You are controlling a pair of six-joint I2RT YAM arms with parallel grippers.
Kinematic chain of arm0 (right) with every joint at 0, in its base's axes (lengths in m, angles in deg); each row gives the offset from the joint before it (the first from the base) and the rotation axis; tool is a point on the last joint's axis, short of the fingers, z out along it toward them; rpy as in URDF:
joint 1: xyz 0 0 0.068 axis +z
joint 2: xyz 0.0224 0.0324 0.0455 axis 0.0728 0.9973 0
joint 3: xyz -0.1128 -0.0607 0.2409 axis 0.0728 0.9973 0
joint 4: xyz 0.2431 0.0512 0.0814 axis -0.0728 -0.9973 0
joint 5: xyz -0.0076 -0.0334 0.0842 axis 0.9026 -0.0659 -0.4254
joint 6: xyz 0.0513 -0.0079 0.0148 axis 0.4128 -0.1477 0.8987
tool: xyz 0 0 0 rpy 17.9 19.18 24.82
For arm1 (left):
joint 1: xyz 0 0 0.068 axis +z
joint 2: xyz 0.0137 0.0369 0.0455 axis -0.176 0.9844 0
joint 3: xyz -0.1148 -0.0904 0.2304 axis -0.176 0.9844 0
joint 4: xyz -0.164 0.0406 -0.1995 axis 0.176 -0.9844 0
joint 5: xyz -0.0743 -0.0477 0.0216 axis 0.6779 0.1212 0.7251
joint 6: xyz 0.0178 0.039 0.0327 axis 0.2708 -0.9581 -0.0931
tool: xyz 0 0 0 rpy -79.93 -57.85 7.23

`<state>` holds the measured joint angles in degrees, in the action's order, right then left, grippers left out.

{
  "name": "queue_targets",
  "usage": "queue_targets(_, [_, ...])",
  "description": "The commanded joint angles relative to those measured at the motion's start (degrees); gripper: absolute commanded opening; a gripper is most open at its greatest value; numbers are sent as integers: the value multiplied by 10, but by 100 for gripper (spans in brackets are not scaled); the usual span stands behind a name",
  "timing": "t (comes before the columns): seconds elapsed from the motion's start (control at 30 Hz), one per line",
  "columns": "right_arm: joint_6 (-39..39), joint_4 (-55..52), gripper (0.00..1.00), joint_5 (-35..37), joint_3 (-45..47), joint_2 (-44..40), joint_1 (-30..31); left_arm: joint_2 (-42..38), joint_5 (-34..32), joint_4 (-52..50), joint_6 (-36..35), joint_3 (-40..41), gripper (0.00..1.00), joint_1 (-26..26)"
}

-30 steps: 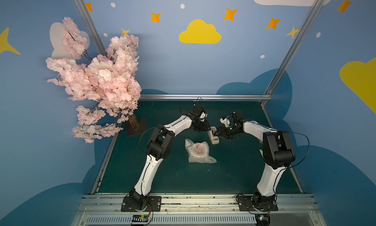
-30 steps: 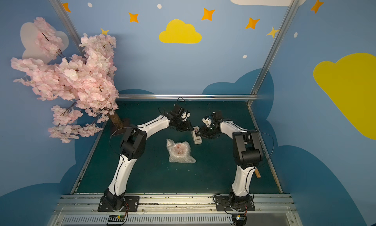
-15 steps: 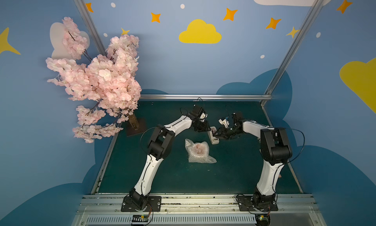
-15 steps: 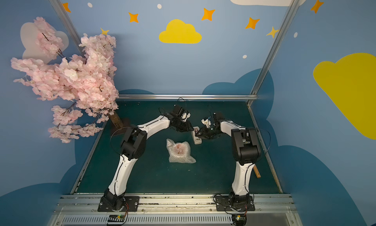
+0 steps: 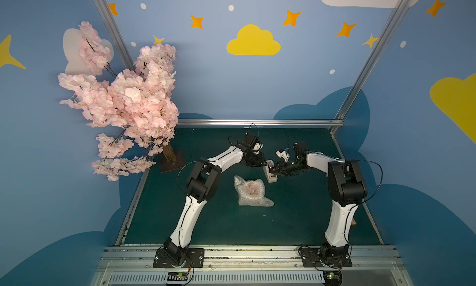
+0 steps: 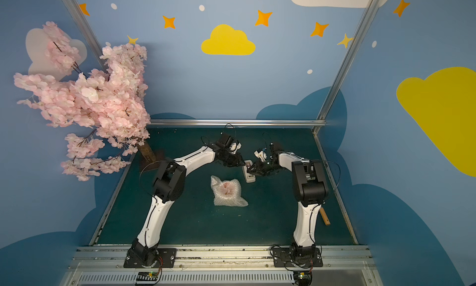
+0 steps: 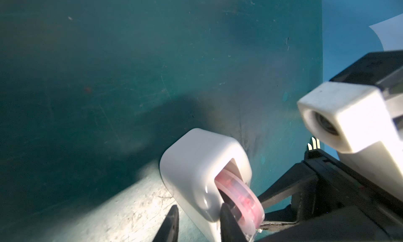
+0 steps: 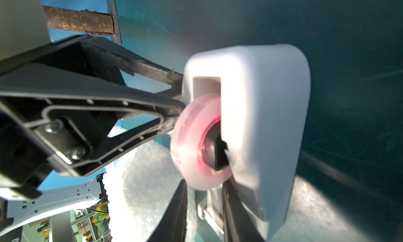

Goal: Wrap mugs in bubble wrap
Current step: Tear off the tape using the Tape Cutter.

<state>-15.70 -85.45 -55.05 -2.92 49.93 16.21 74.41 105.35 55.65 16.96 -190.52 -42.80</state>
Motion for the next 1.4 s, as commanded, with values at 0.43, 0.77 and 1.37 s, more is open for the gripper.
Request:
queue_targets(0.43, [4,3,1,2,-3,17,1,14,-20,-25,-13,12,32,-5])
queue_targets(0.77, [18,6,0,-35,-12,2,0,17,-29,-32,-17,13,31,-6])
queue_targets(1.37, [38,8,0,-95,-22,-17,-2,22,-39,-41,-19,17,29,-11])
